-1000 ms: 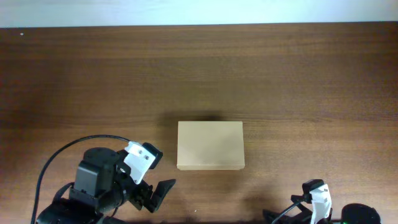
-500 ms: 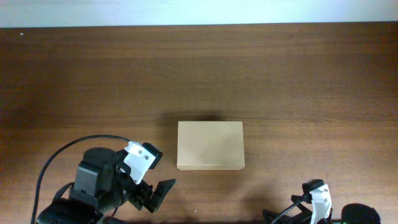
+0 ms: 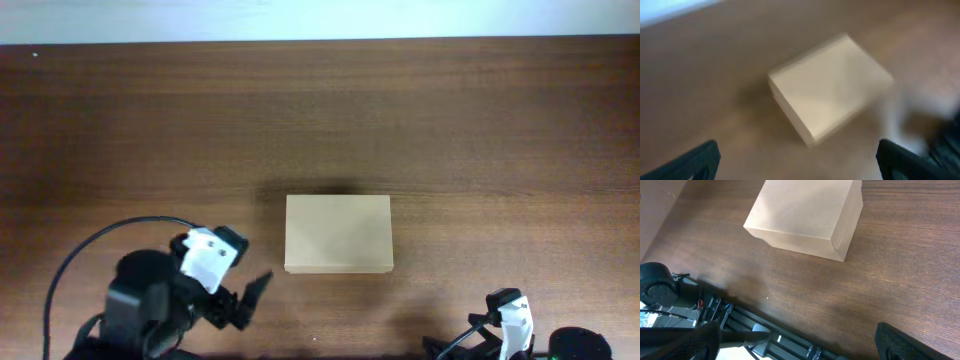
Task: Pack container
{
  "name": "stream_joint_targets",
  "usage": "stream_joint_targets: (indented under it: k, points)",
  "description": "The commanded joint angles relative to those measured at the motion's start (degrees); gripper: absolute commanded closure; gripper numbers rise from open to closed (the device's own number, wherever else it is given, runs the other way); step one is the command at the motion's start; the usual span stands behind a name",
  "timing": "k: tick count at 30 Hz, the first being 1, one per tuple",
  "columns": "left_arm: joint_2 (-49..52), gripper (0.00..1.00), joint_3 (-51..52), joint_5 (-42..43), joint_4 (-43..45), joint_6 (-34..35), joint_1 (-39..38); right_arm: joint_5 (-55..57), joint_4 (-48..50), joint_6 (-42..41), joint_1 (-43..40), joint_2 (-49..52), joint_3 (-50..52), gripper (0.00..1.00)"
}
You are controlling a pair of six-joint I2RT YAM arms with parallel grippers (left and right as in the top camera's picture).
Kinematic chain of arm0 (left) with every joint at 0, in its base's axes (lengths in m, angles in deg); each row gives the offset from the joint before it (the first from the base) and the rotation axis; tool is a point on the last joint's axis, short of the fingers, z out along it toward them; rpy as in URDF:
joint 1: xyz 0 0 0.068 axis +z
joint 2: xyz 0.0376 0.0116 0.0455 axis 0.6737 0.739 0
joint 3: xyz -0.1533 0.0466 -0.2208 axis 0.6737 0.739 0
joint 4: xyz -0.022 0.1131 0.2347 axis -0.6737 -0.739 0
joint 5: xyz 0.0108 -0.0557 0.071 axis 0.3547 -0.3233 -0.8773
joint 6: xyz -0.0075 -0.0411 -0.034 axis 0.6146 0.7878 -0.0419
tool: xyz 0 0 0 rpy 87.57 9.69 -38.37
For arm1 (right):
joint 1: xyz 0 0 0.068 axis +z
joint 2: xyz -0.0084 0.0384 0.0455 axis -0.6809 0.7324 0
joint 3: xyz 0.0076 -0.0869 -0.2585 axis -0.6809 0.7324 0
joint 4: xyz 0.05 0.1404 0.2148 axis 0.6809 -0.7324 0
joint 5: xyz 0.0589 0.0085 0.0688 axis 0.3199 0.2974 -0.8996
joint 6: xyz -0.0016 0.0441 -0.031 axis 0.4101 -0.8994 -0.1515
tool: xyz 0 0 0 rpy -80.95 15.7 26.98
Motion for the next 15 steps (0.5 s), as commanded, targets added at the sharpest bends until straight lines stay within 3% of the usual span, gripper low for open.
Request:
stream_joint_targets:
  k: [1, 8, 15]
  points:
    - [-4.50, 0.01, 6.14, -2.40, 5.05, -0.48, 3.34, 0.72, 0.15, -0.24, 0.42, -0.42, -0.59, 0.01]
    - [-16.50, 0.01, 24.33, -2.27, 17.70, 2.58, 8.39, 0.70, 0.15, -0.24, 0.42, -0.42, -0.59, 0.01]
    - [-25.29, 0.01, 36.83, -2.29, 24.11, 8.04, 11.26, 0.70, 0.15, -0.26, 0.42, -0.42, -0.59, 0.01]
